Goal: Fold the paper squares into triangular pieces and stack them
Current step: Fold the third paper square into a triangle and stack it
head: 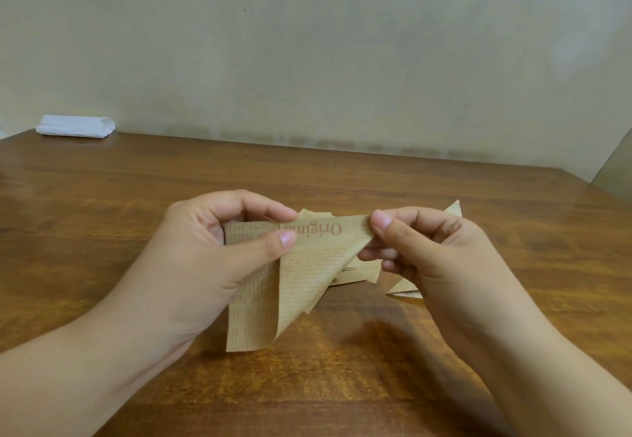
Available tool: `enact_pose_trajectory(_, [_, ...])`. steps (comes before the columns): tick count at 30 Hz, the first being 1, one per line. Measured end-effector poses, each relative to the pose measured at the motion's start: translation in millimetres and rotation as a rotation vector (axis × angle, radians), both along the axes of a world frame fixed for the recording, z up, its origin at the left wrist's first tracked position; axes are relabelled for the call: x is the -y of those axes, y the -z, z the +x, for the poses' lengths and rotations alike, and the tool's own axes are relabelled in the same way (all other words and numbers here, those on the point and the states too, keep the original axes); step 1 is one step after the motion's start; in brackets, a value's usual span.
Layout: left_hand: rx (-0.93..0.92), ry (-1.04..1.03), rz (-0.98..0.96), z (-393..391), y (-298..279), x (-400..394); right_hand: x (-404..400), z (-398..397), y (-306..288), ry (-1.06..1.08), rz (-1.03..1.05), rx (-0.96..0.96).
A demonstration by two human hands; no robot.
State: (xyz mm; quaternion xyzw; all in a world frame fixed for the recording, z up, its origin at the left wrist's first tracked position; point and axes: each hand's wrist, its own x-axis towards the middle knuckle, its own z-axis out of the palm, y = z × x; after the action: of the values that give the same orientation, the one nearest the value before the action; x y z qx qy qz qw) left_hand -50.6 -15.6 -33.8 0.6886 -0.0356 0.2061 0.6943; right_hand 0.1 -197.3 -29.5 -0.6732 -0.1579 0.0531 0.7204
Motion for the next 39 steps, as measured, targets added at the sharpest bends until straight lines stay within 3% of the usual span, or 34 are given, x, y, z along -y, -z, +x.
enact_pose_trajectory(10, [-0.039, 0.02, -0.05, -0.6, -1.4, 1.7, -0.7, -0.3, -0.6, -0.045, 0.085, -0.108])
enact_pose_trajectory(39, [-0.101, 0.056, 0.012, -3.0, -1.4, 0.8, 3.6, 0.0, -3.6, -0.114, -0.172, -0.057])
